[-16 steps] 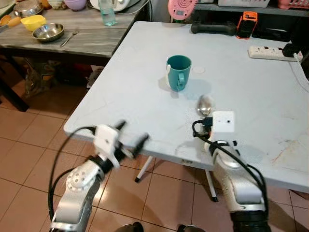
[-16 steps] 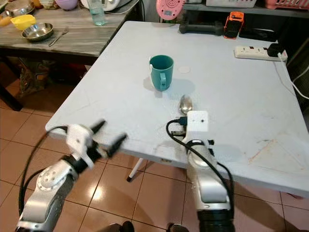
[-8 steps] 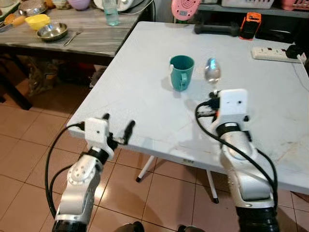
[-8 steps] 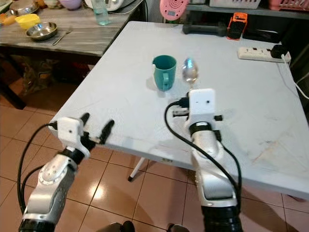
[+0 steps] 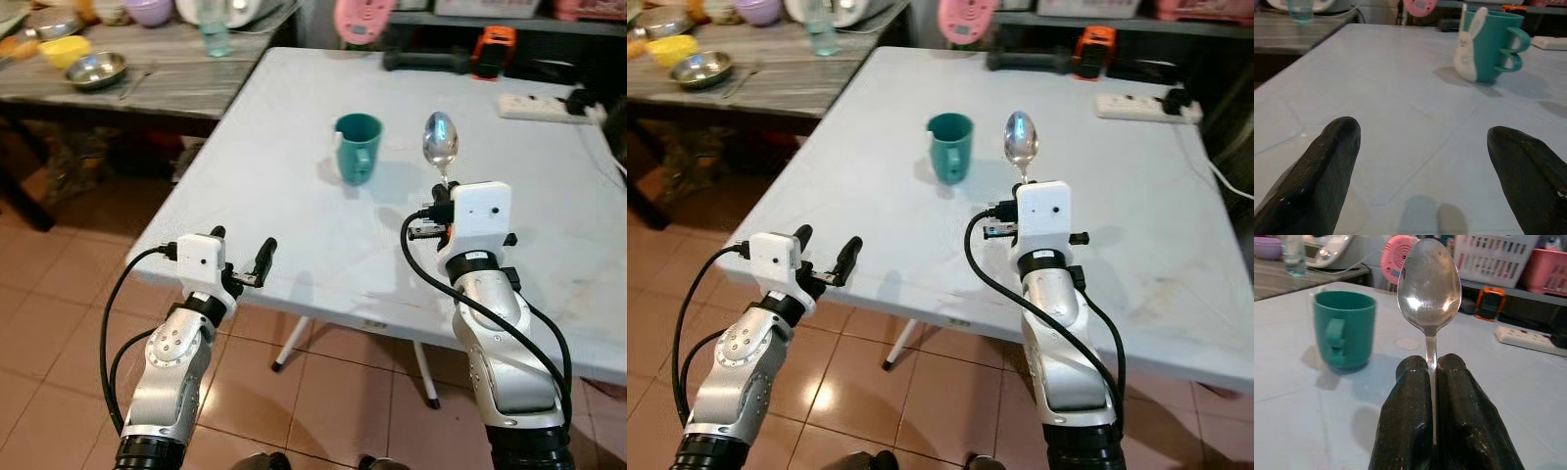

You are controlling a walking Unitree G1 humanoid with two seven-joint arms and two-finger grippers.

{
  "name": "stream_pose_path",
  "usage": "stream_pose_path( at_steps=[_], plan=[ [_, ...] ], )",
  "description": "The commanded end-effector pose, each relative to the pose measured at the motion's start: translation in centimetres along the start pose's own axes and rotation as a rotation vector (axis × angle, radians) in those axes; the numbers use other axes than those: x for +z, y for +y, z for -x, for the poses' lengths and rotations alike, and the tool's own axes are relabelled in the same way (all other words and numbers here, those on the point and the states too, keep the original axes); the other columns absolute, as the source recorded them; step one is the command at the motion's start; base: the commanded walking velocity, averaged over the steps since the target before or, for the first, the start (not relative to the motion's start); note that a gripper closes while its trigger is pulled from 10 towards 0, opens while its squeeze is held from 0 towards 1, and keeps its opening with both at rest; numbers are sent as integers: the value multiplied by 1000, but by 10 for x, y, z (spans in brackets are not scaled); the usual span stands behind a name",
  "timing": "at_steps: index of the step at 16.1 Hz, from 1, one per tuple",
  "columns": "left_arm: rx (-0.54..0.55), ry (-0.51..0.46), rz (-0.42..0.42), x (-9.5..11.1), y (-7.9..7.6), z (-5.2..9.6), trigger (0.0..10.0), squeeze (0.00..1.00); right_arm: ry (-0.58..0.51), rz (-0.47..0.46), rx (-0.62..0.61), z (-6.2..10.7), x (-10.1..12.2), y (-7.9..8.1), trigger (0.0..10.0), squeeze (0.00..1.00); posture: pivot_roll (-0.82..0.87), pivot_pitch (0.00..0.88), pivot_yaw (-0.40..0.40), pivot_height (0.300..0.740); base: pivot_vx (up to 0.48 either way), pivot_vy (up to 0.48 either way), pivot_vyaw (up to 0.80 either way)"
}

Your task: Setting the table

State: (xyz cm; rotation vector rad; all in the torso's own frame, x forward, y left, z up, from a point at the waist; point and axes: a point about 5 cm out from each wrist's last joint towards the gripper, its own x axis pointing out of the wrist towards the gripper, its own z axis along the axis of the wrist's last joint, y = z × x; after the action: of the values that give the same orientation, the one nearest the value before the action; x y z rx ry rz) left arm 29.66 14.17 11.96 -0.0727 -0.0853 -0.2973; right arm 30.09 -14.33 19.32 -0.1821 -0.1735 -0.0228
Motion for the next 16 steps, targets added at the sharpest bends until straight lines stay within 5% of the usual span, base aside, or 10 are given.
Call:
stream_pose_path(
  at_steps=[1, 16],
  plan=[
    [2, 3, -14, -1, 1, 1, 10000, 0, -26, -8, 7, 1, 4, 2, 10000, 0, -75, 102, 58, 740, 0, 0, -763],
    [-31, 3, -18, -1, -3, 1, 10000, 0, -27, -24, -5, 1, -1, 3, 10000, 0, -69, 108, 72, 740, 0, 343, -76]
  ],
)
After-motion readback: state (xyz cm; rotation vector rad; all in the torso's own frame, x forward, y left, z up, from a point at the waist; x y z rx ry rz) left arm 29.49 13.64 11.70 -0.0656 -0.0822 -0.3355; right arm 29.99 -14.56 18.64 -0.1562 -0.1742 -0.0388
